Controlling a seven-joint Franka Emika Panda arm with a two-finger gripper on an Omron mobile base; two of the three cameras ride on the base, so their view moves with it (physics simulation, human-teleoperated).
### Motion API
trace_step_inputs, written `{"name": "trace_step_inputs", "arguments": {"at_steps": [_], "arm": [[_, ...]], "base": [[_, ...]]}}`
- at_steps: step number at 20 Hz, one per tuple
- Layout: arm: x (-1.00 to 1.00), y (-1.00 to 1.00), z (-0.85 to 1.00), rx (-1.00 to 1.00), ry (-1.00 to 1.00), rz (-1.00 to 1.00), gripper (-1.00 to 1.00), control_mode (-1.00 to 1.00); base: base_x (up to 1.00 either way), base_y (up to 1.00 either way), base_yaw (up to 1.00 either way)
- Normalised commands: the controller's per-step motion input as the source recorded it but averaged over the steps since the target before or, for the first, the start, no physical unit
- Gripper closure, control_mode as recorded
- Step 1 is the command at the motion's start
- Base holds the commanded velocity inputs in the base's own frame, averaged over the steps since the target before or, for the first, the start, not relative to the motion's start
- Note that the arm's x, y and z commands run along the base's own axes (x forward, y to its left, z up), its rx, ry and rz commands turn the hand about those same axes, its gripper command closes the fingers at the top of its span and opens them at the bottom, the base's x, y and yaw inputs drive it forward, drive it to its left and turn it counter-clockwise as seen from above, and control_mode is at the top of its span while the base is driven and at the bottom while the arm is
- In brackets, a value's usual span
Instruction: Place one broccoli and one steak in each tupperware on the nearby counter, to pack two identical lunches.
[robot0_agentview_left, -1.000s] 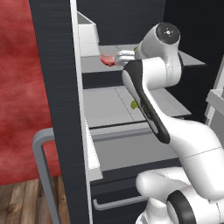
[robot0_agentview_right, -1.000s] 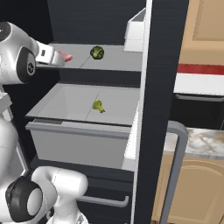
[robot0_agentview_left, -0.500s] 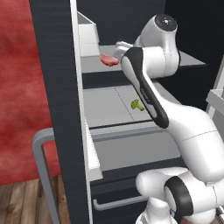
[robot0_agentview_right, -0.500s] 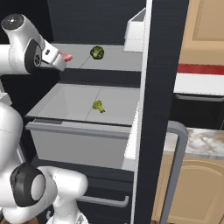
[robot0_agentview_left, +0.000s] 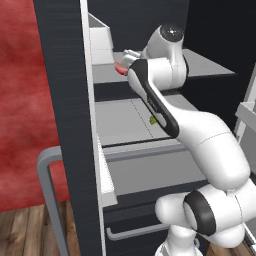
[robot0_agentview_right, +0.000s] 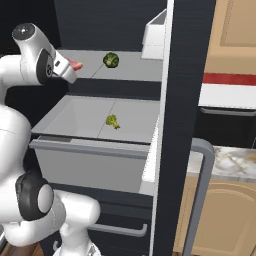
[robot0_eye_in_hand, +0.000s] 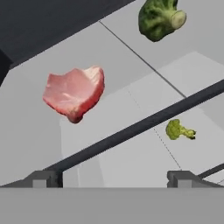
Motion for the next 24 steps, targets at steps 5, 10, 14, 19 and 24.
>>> {"name": "trace_step_inputs", "arguments": {"at_steps": [5,10,14,19,24], "arm": [[0.44,0.18,0.01,0.0,0.03,-0.09,-1.0,-1.0],[0.45,0.16,0.0,0.0,0.08,-0.08,-1.0,-1.0],[0.41,0.14,0.0,0.0,0.1,-0.08,-1.0,-1.0],[0.36,0.08,0.0,0.02,0.08,-0.09,-1.0,-1.0],[0.36,0.0,0.0,0.06,0.01,-0.1,-1.0,-1.0]], "base": [[0.0,0.0,0.0],[0.0,0.0,0.0],[0.0,0.0,0.0],[0.0,0.0,0.0],[0.0,0.0,0.0]]}}
